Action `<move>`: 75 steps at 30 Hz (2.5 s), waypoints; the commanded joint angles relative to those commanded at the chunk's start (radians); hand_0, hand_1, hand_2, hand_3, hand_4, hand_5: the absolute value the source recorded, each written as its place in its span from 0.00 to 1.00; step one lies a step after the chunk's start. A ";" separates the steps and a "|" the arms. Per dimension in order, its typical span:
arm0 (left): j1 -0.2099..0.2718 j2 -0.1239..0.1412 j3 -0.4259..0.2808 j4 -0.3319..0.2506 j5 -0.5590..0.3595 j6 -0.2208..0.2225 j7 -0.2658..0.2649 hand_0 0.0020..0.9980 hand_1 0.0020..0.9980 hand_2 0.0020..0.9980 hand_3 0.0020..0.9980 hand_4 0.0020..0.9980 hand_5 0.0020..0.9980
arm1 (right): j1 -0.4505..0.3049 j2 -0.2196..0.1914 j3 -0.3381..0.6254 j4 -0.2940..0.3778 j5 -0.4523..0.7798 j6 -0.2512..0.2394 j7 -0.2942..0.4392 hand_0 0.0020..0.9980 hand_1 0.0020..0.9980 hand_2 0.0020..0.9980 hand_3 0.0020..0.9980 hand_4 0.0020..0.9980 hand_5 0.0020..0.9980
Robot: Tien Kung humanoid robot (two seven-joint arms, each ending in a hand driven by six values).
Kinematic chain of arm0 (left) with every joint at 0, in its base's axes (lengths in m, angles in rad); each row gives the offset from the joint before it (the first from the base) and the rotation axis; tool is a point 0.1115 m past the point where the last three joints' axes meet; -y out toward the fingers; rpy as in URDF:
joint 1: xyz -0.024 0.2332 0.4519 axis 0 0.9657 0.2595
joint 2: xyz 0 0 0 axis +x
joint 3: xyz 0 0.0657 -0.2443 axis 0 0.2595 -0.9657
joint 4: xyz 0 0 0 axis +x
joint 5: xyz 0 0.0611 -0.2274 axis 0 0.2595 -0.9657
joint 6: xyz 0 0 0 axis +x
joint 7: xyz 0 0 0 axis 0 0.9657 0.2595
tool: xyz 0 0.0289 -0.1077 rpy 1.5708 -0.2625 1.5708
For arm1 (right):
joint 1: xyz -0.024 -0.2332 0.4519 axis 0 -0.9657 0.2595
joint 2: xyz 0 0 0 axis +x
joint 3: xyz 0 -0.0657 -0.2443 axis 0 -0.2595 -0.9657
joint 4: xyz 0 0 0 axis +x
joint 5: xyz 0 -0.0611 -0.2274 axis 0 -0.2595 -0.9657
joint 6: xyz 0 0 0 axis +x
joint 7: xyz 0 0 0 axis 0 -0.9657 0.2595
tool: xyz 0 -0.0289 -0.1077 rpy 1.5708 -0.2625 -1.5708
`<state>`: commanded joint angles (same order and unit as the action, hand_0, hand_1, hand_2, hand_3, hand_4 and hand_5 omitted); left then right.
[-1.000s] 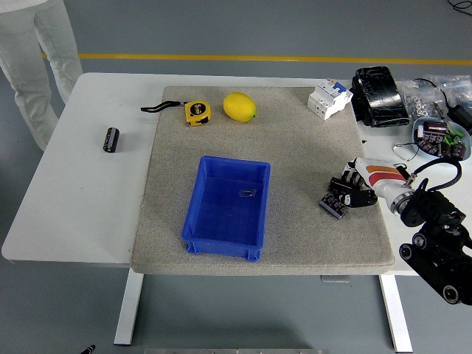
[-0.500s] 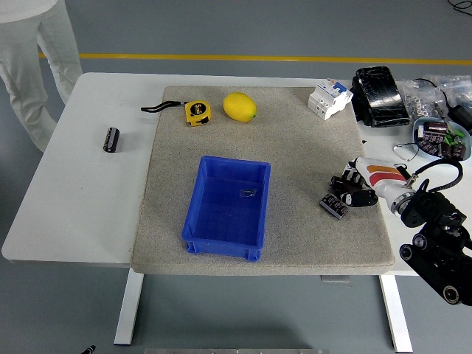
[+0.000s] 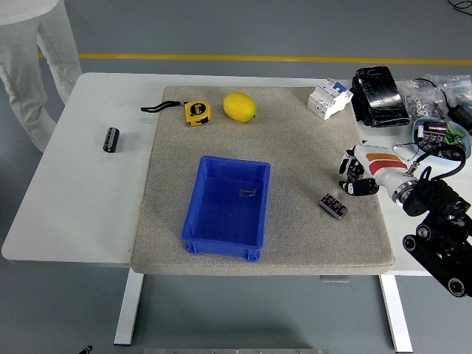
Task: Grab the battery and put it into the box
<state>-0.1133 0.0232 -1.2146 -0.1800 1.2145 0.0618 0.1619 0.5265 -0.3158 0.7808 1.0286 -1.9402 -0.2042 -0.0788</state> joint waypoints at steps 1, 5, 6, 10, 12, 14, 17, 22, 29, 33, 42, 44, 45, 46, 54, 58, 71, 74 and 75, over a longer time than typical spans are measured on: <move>0.000 0.000 0.000 0.000 0.000 0.000 0.000 0.61 0.60 0.68 0.76 0.82 0.96 | 0.001 0.000 -0.001 0.001 0.001 0.000 0.000 0.50 0.41 0.42 0.44 0.80 0.00; 0.001 0.000 -0.003 0.000 0.003 0.000 0.001 0.61 0.60 0.68 0.76 0.82 0.96 | 0.004 0.003 -0.007 0.003 0.004 0.002 0.002 0.50 0.40 0.42 0.44 0.82 0.00; 0.001 0.000 -0.004 0.000 0.005 0.001 0.001 0.61 0.60 0.68 0.76 0.82 0.96 | 0.004 0.004 -0.008 0.001 0.005 0.002 0.003 0.50 0.40 0.42 0.44 0.82 0.00; -0.001 -0.001 -0.007 0.000 0.005 0.002 0.000 0.61 0.60 0.68 0.76 0.82 0.96 | -0.001 0.010 -0.003 -0.014 0.011 0.007 0.002 0.50 0.40 0.42 0.44 0.82 0.00; -0.002 0.000 -0.010 0.000 0.009 0.002 0.000 0.61 0.60 0.68 0.76 0.82 0.96 | -0.002 0.009 -0.002 -0.015 0.012 0.012 0.003 0.50 0.40 0.42 0.44 0.82 0.00; -0.002 0.000 -0.015 0.000 0.015 0.002 0.000 0.61 0.60 0.68 0.76 0.82 0.96 | -0.001 0.008 -0.002 -0.013 0.017 0.015 0.006 0.50 0.40 0.42 0.44 0.82 0.00; -0.001 0.000 -0.020 0.000 0.022 0.002 0.001 0.61 0.60 0.68 0.76 0.82 0.95 | 0.001 0.009 0.001 -0.008 0.016 0.020 0.013 0.50 0.41 0.43 0.45 0.83 0.02; 0.000 0.000 -0.024 0.000 0.027 0.003 0.001 0.61 0.60 0.68 0.76 0.82 0.95 | -0.008 0.006 0.009 0.001 0.019 0.029 0.011 0.50 0.41 0.43 0.45 0.83 0.02; 0.002 0.001 -0.034 0.000 0.041 0.004 0.003 0.61 0.60 0.68 0.76 0.82 0.96 | -0.019 -0.003 0.015 0.016 0.009 0.064 0.011 0.47 0.44 0.46 0.46 0.79 0.25; 0.003 0.002 -0.041 0.000 0.049 0.004 0.004 0.61 0.60 0.68 0.76 0.82 0.96 | -0.021 -0.010 0.015 0.027 -0.004 0.088 0.013 0.47 0.44 0.46 0.46 0.79 0.25; 0.003 0.002 -0.043 0.000 0.054 0.005 0.005 0.61 0.60 0.68 0.75 0.82 0.96 | -0.016 -0.013 0.017 0.013 -0.031 0.121 0.027 0.51 0.48 0.50 0.49 0.86 0.31; 0.003 0.003 -0.041 0.000 0.051 0.005 0.005 0.61 0.60 0.68 0.75 0.82 0.96 | -0.014 -0.014 0.022 0.010 -0.045 0.126 0.030 0.51 0.48 0.50 0.49 0.86 0.31; 0.003 0.003 -0.040 0.000 0.049 0.006 0.005 0.61 0.60 0.68 0.75 0.82 0.96 | -0.014 -0.016 0.025 0.011 -0.052 0.129 0.032 0.51 0.48 0.50 0.49 0.86 0.31; 0.002 0.003 -0.039 0.000 0.048 0.006 0.004 0.61 0.60 0.68 0.75 0.82 0.96 | -0.015 -0.017 0.027 0.013 -0.055 0.130 0.032 0.51 0.48 0.50 0.49 0.86 0.31; 0.003 0.006 -0.028 0.000 0.034 0.006 0.004 0.61 0.60 0.68 0.75 0.82 0.95 | -0.016 -0.040 0.059 0.044 -0.096 0.143 0.036 0.49 0.49 0.51 0.49 0.88 0.32; 0.005 0.007 -0.029 0.000 0.031 0.007 0.004 0.61 0.60 0.68 0.75 0.82 0.95 | -0.022 -0.053 0.064 0.056 -0.102 0.151 0.037 0.49 0.49 0.51 0.49 0.88 0.32; 0.005 0.008 -0.009 0.000 0.009 0.008 0.003 0.61 0.60 0.68 0.75 0.82 0.96 | -0.041 -0.070 0.060 0.052 -0.099 0.153 0.040 0.44 0.46 0.49 0.48 0.87 0.32; 0.005 0.008 -0.010 0.000 0.010 0.008 0.004 0.61 0.60 0.68 0.75 0.82 0.96 | -0.041 -0.069 0.059 0.053 -0.096 0.145 0.042 0.44 0.46 0.49 0.48 0.87 0.32; 0.005 0.008 -0.010 0.000 0.010 0.008 0.004 0.61 0.60 0.68 0.75 0.82 0.96 | -0.040 -0.068 0.059 0.053 -0.096 0.143 0.044 0.44 0.46 0.49 0.48 0.87 0.32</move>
<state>-0.1082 0.0314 -1.2245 -0.1800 1.2247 0.0696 0.1658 0.4864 -0.3836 0.8394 1.0819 -2.0359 -0.0609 -0.0353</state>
